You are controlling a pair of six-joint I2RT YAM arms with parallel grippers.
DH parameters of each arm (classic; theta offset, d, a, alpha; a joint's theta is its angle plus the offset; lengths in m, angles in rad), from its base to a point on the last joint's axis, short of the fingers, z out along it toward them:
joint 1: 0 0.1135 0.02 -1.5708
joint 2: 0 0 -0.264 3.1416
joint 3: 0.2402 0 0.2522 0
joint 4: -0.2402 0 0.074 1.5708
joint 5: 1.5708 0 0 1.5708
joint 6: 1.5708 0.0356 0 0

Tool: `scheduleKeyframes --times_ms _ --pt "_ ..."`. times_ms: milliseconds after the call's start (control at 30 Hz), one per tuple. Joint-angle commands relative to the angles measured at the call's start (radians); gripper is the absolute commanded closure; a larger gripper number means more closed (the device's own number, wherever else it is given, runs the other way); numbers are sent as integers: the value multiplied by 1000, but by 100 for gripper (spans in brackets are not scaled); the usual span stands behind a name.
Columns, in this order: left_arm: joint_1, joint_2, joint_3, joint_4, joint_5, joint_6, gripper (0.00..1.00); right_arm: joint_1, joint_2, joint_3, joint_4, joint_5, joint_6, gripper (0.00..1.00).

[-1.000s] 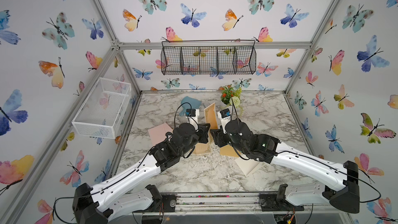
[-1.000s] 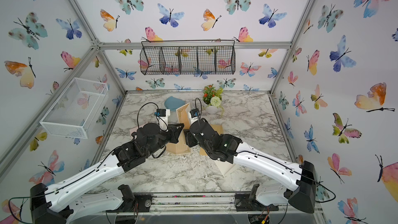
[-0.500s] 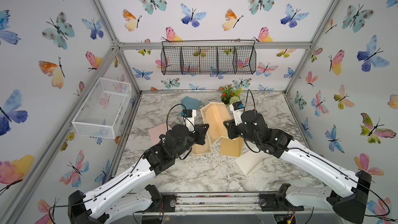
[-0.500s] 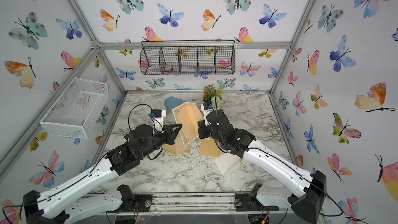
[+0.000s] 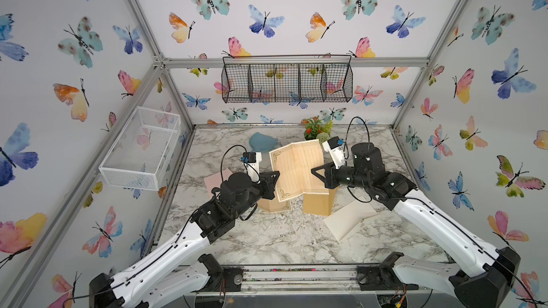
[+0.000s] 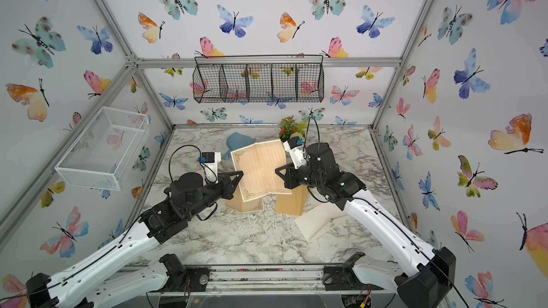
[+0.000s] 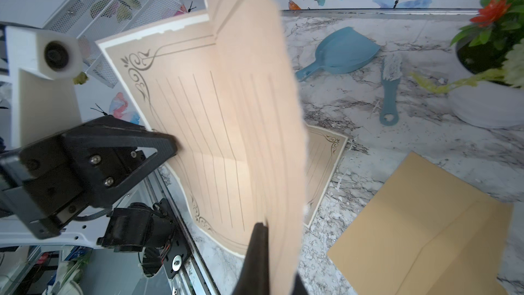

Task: Take the letter paper out of the envelope
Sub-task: Unfold the letter paper.

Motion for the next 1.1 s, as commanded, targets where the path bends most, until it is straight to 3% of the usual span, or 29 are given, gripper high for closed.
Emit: scheduleKeyframes --times_ms 0,200,933,1067 --pt "16 -34 -2 -3 28 6 100 -28 -25 -5 9 -127 -27 98" --pt "23 -33 -5 -8 41 7 100 -52 -23 1 5 -232 -43 98" --pt "61 -60 -25 -8 67 1 100 -155 -53 14 -75 -281 -87 98" --pt "69 -52 -33 2 78 -2 92 -161 -52 11 -68 -297 -84 98"
